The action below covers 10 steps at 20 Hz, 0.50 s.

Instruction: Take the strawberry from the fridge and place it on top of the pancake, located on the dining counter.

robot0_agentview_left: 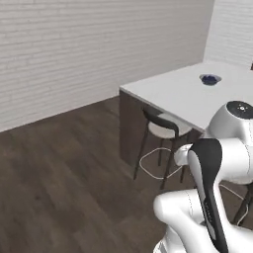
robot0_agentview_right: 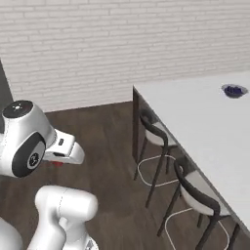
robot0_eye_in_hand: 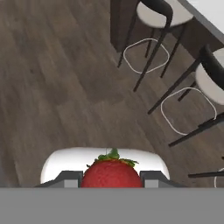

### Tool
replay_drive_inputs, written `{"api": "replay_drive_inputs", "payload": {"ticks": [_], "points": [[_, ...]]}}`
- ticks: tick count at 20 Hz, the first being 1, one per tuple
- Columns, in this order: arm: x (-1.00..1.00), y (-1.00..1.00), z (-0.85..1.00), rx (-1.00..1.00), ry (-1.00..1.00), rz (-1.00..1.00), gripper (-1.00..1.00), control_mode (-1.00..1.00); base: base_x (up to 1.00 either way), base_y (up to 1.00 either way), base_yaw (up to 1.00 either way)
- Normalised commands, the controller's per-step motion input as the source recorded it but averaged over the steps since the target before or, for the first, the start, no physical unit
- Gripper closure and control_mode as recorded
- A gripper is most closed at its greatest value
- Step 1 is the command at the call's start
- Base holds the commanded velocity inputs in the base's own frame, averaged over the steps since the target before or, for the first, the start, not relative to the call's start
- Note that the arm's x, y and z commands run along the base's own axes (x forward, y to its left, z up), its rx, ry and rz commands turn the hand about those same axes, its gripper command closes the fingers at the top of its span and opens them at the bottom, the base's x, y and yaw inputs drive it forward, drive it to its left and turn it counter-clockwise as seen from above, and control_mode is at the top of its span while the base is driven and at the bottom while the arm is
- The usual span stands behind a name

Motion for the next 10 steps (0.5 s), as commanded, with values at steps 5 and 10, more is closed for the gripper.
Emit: {"api": "replay_drive_inputs", "payload": {"ticks": [5,10], "points": [[0.0,0.0,0.0,0.0,0.0,0.0,1.0,1.0,0.08,-0.44,-0.85],[0.0,0.0,0.0,0.0,0.0,0.0,1.0,1.0,0.08,-0.43,-0.85]]}}
